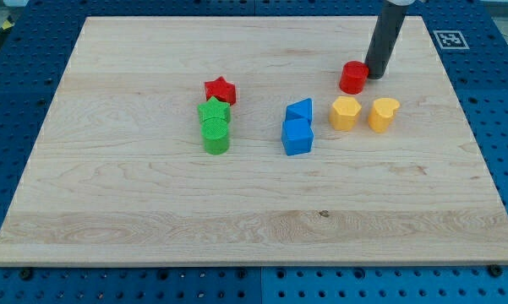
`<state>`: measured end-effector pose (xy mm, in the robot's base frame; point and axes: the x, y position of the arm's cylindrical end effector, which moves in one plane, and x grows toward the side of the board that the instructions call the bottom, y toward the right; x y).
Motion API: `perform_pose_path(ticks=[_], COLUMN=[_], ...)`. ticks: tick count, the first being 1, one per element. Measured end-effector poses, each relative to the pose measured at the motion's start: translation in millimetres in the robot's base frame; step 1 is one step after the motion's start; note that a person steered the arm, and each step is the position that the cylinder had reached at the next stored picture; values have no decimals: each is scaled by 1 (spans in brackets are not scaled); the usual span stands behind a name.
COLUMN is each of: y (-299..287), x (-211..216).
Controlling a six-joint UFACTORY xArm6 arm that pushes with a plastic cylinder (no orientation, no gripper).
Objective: Push the red circle above to the red star
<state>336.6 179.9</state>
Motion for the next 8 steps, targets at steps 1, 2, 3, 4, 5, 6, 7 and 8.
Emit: perform_pose_path(ticks=[1,2,3,4,5,6,7,8], y=[0,-14,-21,-6,2,-26,-52,-97], x=[0,11,11,24,45,33,27,24])
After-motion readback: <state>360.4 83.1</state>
